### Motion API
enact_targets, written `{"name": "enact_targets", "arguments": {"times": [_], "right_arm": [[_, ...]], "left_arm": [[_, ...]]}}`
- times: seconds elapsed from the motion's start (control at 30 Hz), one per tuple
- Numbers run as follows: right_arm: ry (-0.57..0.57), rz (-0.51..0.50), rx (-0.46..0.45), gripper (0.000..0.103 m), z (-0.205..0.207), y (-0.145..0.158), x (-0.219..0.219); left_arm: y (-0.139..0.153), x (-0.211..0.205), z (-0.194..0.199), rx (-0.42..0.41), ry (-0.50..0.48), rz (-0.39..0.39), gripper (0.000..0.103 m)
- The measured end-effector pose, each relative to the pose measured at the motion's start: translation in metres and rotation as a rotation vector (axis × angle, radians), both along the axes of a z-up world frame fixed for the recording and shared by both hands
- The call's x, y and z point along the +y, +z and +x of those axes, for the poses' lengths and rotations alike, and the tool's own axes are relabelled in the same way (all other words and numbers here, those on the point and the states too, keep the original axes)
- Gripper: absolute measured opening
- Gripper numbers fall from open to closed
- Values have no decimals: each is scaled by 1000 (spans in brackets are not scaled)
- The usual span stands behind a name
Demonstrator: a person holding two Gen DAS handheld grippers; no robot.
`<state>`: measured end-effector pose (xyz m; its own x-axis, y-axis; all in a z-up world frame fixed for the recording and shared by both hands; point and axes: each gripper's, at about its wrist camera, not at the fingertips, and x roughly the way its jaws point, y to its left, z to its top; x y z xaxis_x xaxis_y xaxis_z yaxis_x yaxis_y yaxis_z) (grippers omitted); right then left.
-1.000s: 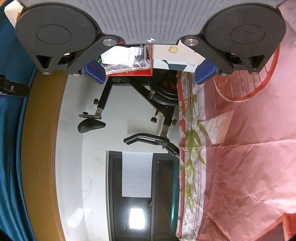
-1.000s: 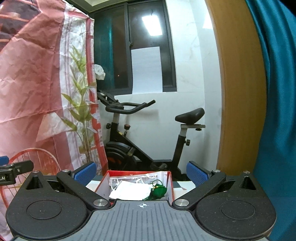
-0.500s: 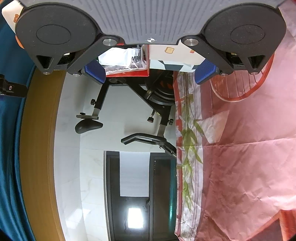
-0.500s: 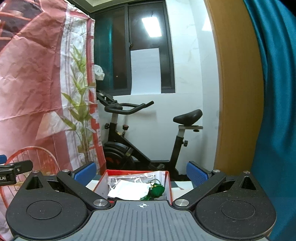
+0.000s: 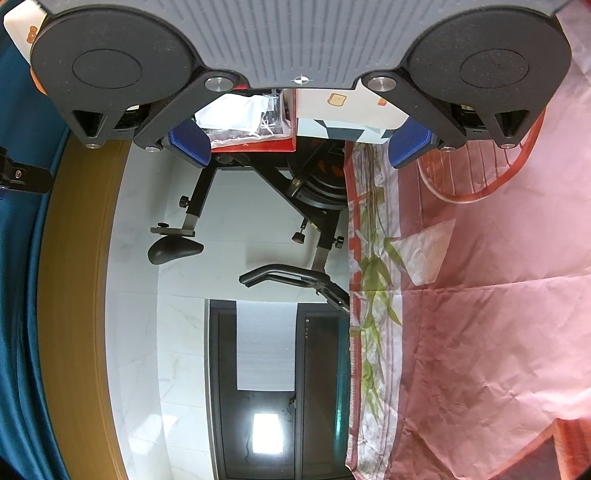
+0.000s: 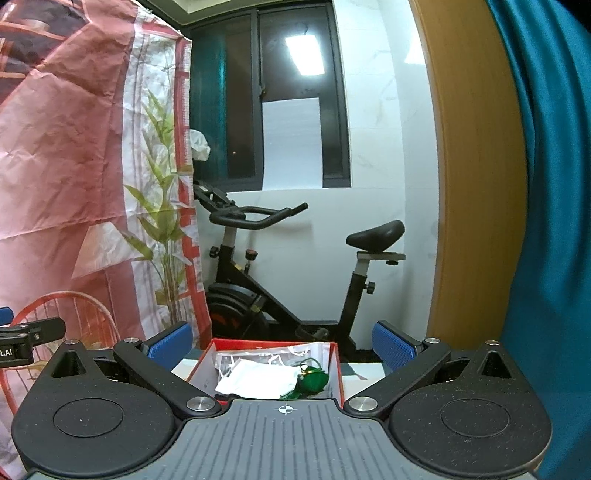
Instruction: Organize soft objects
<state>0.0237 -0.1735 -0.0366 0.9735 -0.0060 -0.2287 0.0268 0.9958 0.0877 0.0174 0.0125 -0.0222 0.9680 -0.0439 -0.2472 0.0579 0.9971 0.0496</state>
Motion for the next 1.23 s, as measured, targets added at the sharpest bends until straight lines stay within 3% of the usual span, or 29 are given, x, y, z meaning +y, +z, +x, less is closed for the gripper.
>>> {"name": "enact_targets", "arguments": {"times": [1.23], "right_arm": [[7,-2,1,103,-2,1,2]], "left_arm": [[-1,-5,-3,3,11,-9,103]]}}
